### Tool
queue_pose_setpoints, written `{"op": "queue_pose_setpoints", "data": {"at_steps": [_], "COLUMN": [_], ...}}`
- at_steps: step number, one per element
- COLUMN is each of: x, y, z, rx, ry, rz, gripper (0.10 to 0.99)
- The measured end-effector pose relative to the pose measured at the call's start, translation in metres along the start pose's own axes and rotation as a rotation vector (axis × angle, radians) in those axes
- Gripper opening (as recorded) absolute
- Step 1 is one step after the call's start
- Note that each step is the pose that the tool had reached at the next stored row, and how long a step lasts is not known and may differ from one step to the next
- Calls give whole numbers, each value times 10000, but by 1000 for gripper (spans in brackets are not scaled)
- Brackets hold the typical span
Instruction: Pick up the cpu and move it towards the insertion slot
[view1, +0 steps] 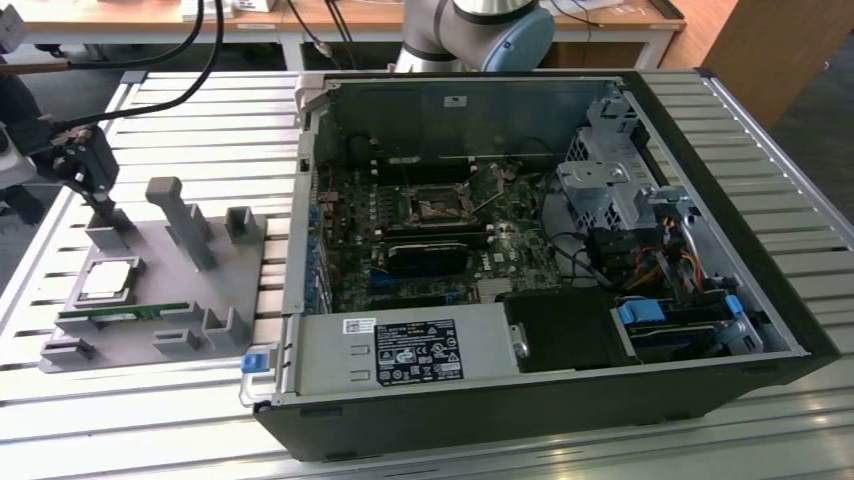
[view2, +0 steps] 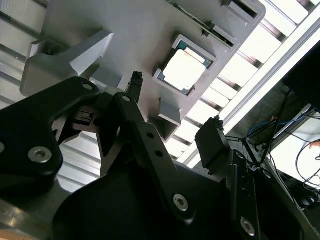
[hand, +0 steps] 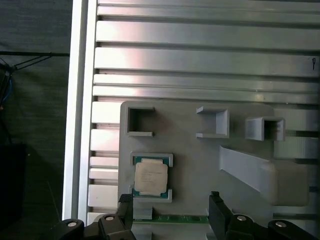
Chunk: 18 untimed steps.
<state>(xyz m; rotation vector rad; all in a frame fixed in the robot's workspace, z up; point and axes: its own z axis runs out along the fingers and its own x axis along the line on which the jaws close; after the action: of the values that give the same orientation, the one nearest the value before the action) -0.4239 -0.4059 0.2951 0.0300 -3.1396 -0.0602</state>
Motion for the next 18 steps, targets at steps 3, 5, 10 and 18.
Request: {"op": "queue_pose_setpoints", "data": {"at_steps": [3, 5, 10, 18], "x": [0, 0, 1, 2], "y": [0, -1, -1, -2], "z": [9, 15, 27, 48], "rx": [0, 0, 0, 0], "ry": [0, 0, 0, 0], "rz": [0, 0, 0, 0], "gripper": [706, 706, 706, 706]}}
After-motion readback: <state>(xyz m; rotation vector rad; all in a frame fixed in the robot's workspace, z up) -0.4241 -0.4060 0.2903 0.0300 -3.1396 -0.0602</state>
